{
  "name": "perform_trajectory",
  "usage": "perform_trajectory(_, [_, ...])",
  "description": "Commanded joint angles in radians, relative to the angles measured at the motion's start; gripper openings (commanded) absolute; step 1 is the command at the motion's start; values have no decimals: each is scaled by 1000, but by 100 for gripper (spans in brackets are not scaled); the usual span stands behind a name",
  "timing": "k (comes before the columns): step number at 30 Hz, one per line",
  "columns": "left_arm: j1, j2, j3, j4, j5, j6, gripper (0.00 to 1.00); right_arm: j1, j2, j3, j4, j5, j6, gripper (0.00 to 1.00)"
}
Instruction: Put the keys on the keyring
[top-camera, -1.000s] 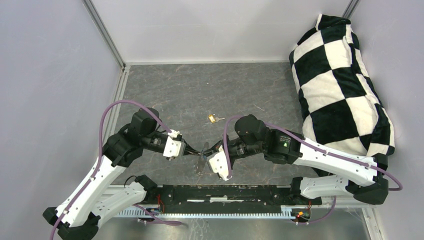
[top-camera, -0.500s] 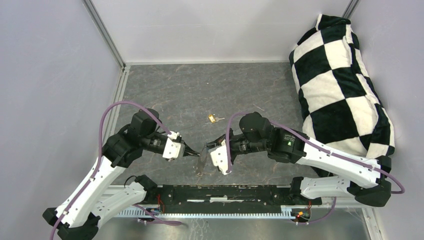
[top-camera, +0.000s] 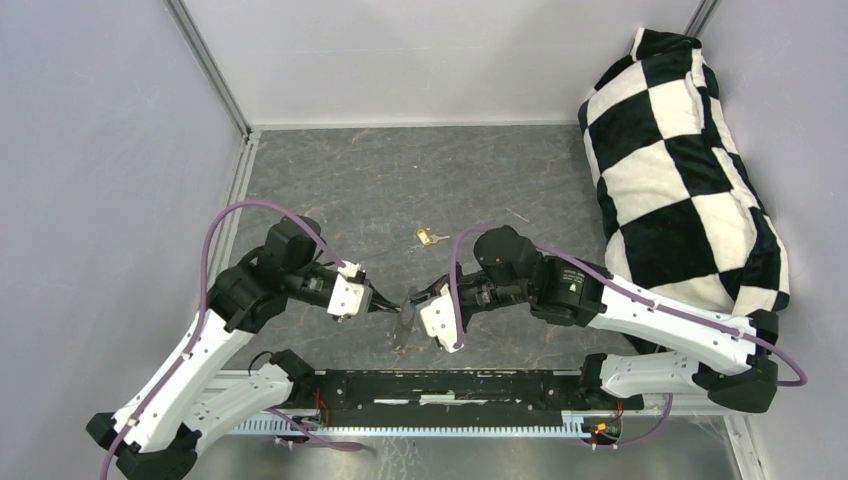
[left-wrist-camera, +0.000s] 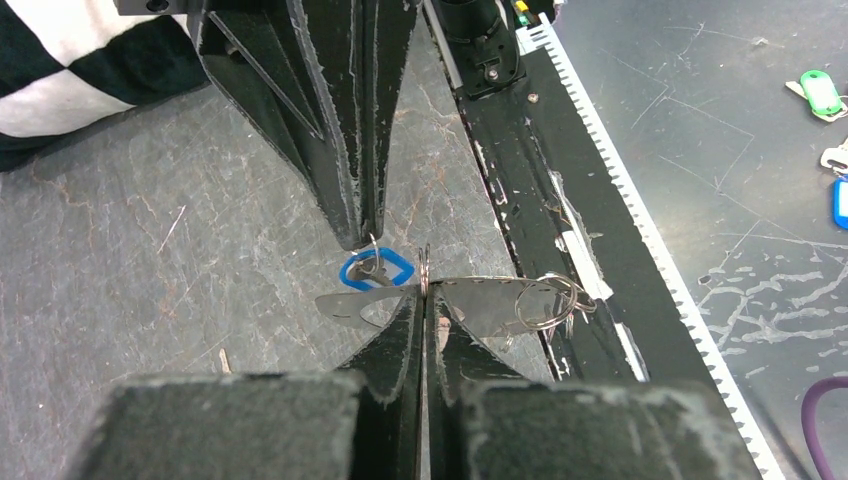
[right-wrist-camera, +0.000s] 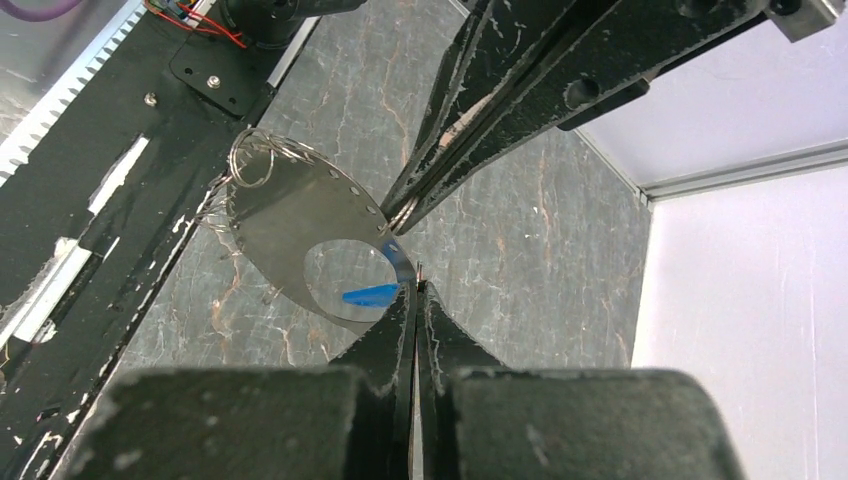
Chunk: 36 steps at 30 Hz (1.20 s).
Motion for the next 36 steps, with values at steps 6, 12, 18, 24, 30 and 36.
perform_trajectory(6, [-3,5,18,10,32,7,2,1,7,-3,25,-54,1,0])
perform_trajectory(12, [-3,8,9,54,22,-58,2,13,7,-5,21,-67,-8,0])
perform_trajectory(18, [-3,8,3,70,24,-85,2,18,-1,-12,26,-60,-12,0])
perform_trajectory(24, [-3,13,1,71,19,-99,2,21,-12,-18,43,-56,-13,0])
perform_trajectory(30, [-3,19,-2,70,14,-116,2,22,-30,-33,62,-38,-12,0])
perform_trajectory(36, [-3,36,1,70,2,-135,2,22,-43,-39,79,-34,-13,0])
